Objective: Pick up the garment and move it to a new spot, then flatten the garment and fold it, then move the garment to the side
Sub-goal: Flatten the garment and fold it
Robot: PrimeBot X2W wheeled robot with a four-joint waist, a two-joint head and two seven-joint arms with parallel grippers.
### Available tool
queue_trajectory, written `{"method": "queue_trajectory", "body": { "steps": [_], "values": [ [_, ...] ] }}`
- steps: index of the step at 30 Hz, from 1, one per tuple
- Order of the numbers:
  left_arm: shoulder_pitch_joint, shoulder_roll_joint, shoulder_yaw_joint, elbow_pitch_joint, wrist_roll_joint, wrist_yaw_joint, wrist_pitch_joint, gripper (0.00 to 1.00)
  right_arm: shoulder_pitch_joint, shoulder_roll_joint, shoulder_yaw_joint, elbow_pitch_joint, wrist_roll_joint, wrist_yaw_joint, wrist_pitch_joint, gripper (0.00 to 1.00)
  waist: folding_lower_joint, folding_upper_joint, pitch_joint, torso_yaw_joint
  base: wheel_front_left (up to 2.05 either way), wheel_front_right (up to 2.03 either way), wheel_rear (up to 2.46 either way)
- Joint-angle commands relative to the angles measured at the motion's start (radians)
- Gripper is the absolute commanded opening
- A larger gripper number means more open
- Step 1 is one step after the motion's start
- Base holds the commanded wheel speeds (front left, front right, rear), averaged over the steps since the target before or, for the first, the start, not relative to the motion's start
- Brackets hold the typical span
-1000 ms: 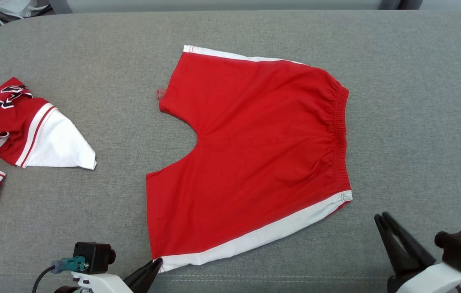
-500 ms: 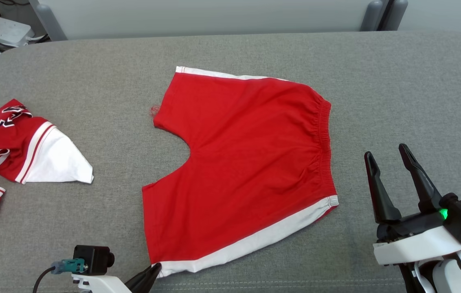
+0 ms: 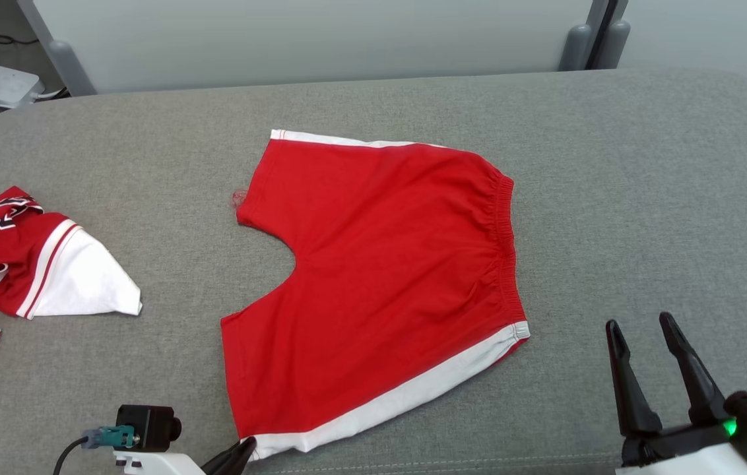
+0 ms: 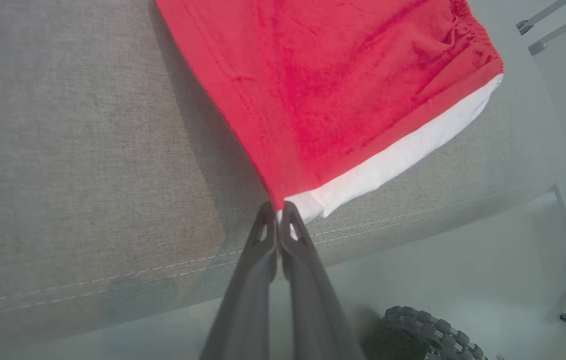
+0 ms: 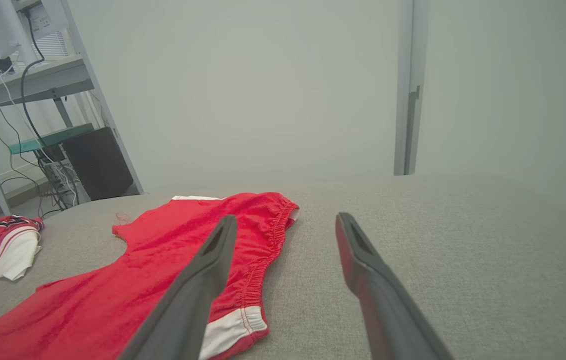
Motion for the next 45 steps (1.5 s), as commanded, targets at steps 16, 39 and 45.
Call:
{"method": "queue_trajectory", "body": {
  "steps": [16,39,45],
  "values": [
    [-0.033,0.023,0.038,0.003,-0.026,-0.016,-0.003,0.00,0.067,0.011,0.035,-0.046,-0.003,-0.003,-0.013,1.00,0.0000,0.0000,-0.024,-0.010,0.00,0.00,0.00],
    [-0.113,0.010,0.006,0.024,-0.014,-0.056,-0.019,0.00,-0.202,-0.206,0.210,0.132,0.082,-0.003,0.266,1.00,0.0000,0.0000,0.062,0.023,0.00,0.00,0.00],
    [-0.147,-0.003,-0.004,0.043,-0.009,-0.071,-0.032,0.00,-0.273,-0.273,0.312,0.188,0.132,-0.003,0.332,1.00,0.0000,0.0000,0.096,0.045,0.00,0.00,0.00]
  ]
}}
